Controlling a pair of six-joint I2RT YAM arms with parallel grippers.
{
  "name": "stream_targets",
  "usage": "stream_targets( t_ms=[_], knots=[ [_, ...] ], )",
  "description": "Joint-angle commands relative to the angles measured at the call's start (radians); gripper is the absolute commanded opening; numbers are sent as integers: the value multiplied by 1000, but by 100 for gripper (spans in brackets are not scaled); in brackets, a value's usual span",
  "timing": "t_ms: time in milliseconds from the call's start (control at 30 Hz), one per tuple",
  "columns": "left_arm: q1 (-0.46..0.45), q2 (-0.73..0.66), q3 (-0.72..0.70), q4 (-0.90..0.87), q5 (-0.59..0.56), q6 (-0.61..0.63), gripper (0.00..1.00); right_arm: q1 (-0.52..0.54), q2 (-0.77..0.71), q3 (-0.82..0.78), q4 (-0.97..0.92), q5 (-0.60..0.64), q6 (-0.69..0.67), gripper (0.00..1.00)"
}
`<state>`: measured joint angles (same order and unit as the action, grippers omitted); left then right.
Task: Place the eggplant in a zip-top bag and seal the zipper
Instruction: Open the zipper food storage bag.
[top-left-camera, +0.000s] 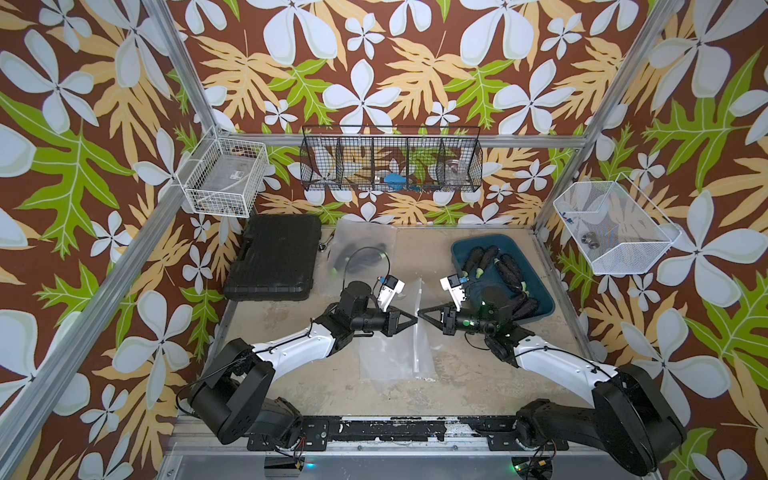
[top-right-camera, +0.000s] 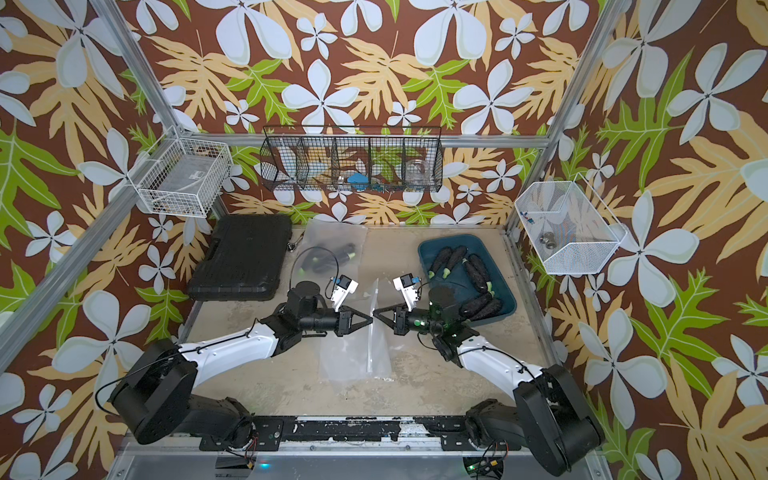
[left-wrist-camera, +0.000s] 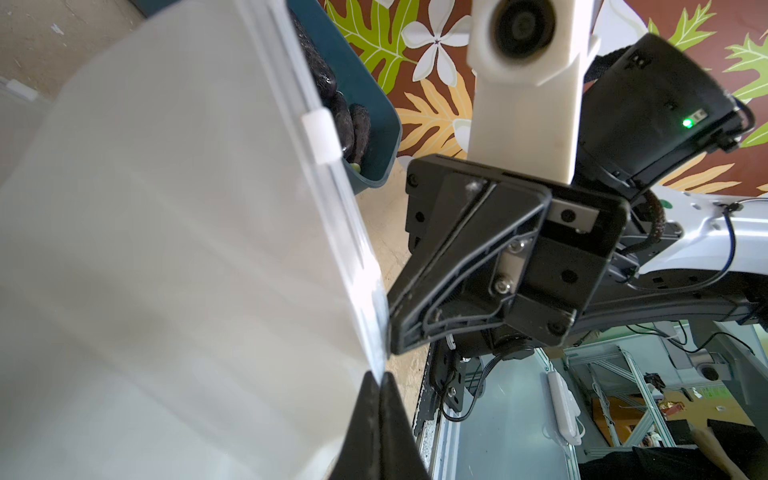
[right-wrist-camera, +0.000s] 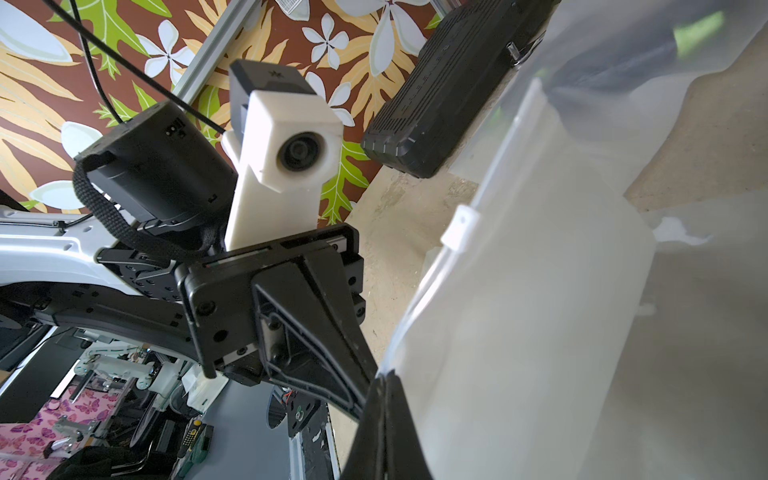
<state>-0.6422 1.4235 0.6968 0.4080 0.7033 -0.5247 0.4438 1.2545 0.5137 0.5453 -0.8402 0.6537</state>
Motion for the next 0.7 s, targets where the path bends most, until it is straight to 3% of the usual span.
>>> stream_targets(
  t_ms=[0,267,467,667],
  knots=[
    [3,-4,7,-21,-23,25,6,-9,-12,-9,10,-11,-5,0],
    [9,-5,7,-37,-35,31,12,-13,-15,-12,8,-22,-8,0],
    [11,-19,1,-28,-24,25,8,-15,8,-2,-45,-6,-43,0],
    [24,-29,-1,-2,-6,6,7,-11,-84,-60,-172,15,-81,8]
  ],
)
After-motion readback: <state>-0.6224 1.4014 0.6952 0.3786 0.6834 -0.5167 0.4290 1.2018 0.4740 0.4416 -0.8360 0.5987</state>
